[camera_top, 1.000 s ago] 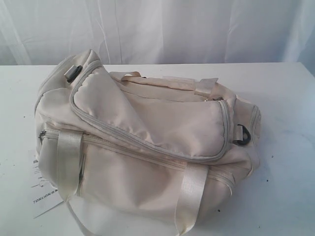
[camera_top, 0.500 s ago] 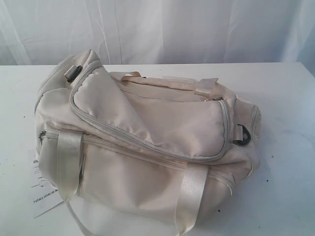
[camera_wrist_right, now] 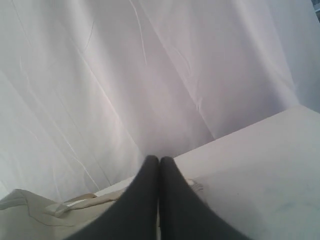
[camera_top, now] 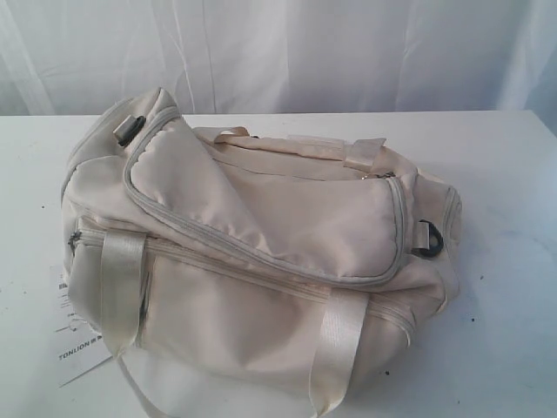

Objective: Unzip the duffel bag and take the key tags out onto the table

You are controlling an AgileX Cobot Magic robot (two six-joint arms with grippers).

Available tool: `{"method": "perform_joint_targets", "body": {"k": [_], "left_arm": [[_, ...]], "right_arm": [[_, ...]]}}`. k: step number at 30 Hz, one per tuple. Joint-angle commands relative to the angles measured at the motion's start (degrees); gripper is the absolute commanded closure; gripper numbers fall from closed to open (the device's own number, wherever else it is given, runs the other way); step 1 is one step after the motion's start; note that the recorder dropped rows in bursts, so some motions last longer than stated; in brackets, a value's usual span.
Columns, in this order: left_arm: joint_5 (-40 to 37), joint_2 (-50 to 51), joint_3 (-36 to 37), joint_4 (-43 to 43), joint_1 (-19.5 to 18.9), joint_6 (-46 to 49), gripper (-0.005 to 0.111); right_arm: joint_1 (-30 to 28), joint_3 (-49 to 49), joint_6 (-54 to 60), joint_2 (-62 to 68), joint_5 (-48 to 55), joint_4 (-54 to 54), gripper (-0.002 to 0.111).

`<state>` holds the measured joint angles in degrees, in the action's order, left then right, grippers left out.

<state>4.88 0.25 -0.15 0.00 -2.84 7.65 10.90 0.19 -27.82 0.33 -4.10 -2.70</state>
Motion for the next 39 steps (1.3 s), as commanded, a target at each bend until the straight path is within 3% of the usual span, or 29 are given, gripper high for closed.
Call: {"method": "perform_joint_targets", "body": {"k": [1,10,18,22,29,34,37,39], "left_arm": [[6.7,-0.2,0.2,0.0,0.1,0.0,0.107],[19.3,-0.2,0.2,0.0,0.1,-0.2,0.107],[33.9,-0.2,0.2,0.5,0.1,-11.8,0.107],[35.7,-0.2,0.2,0.7,0.1,-14.1,0.107],[27.9,1.4,-6.1,0.6,0.1,-14.3,0.107],[18.1,6.5,-13.8,0.6,0.1,-23.5,0.107],[7.6,9.3,-18.4,0.7,0.1,-28.2,0.107],[-4.3,10.8,-21.3,0.7,0.1,-29.3,0.107]], "right_arm": [[0.1,-0.2,-6.2,-0.3,0.1,0.1,0.108],[0.1,-4.3,-7.7,0.8,10.6,0.1,0.108],[1.0,-20.6,9.7,19.0,22.8,-3.7,0.108],[2.5,-30.5,21.6,32.3,30.5,-11.2,0.108],[2.9,-47.2,31.6,55.5,38.9,-17.0,0.108],[2.9,-61.0,36.9,71.7,49.5,-19.1,0.108],[2.9,-69.2,38.6,80.7,52.4,-20.9,0.108],[2.9,-74.1,38.7,85.5,53.7,-21.0,0.108]]}}
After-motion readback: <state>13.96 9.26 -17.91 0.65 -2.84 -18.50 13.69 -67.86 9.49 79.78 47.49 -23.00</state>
